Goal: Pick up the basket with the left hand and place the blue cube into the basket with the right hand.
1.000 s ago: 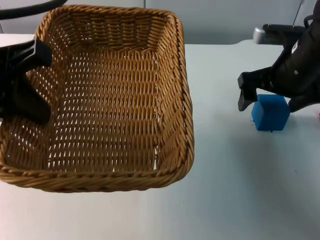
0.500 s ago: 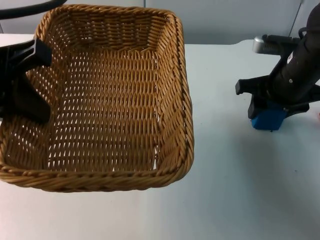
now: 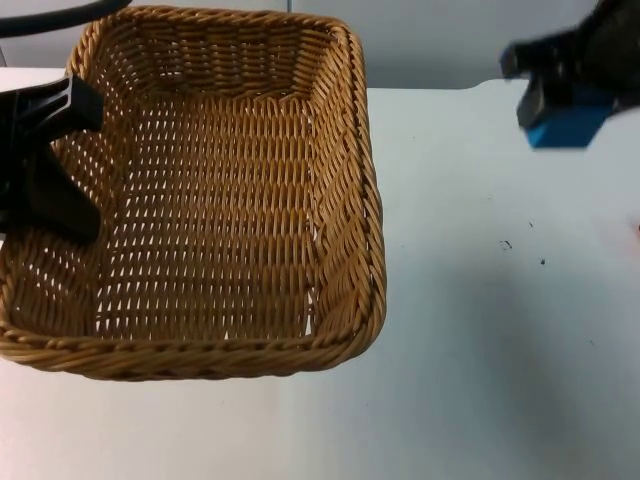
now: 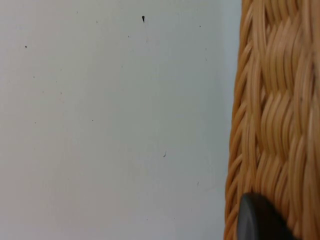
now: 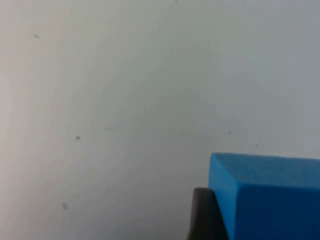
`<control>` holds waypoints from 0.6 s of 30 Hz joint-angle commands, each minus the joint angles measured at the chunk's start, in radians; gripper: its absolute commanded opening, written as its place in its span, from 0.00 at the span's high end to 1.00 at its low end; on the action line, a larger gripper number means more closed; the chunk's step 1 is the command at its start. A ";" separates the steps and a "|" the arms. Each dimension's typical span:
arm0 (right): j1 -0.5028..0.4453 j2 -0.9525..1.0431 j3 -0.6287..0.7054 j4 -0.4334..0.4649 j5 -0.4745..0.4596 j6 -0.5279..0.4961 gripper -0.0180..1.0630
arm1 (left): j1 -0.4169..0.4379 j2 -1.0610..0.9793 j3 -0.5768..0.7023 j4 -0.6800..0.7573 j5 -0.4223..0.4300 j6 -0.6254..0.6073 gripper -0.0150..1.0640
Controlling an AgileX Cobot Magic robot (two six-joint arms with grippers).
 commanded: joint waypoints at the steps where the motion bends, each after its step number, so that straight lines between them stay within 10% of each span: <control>1: 0.048 -0.091 -0.009 -0.004 0.015 -0.040 0.99 | -0.007 -0.007 0.000 -0.031 -0.014 -0.005 0.99; 18: 0.474 -0.203 -0.009 -0.008 -0.154 -0.044 0.99 | -0.007 0.057 0.000 -0.036 -0.016 -0.005 0.99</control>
